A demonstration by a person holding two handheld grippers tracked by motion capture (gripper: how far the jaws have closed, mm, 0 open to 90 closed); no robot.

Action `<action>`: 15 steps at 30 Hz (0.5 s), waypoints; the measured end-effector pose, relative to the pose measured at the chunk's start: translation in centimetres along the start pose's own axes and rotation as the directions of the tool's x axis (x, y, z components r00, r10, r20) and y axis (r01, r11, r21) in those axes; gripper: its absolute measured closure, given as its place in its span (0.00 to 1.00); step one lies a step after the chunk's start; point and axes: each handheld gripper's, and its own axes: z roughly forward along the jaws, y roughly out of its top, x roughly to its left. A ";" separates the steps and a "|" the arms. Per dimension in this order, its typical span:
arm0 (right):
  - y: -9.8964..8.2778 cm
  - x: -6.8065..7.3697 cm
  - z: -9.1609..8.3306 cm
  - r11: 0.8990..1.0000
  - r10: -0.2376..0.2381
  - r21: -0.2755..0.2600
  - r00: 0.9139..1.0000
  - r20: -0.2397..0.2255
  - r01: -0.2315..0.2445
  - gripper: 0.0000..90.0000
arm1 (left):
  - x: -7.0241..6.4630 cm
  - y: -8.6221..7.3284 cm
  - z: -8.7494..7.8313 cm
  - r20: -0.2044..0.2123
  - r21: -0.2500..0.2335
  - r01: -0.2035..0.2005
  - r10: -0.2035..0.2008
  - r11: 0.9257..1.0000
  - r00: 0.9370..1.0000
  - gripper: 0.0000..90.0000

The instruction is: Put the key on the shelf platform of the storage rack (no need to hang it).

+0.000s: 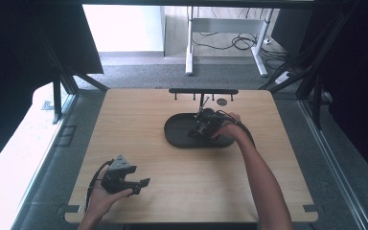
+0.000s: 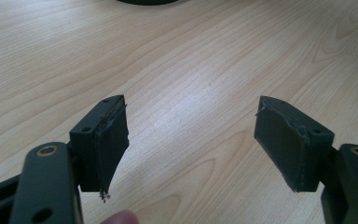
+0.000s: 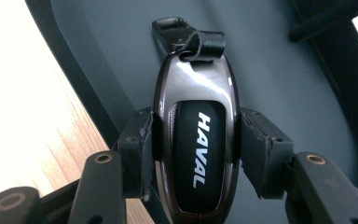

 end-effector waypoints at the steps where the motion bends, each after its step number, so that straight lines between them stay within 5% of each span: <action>1: 0.0 0.0 0.1 1.000 -0.002 0.003 1.000 0.006 0.002 0.55 | 0.0 0.0 0.0 0.000 -0.001 0.000 0.000 1.000 1.000 0.29; 15: -0.9 -0.4 1.4 0.999 0.020 0.033 1.000 0.015 -0.020 0.55 | -0.1 0.0 0.1 -0.003 -0.003 -0.001 0.001 1.000 1.000 0.29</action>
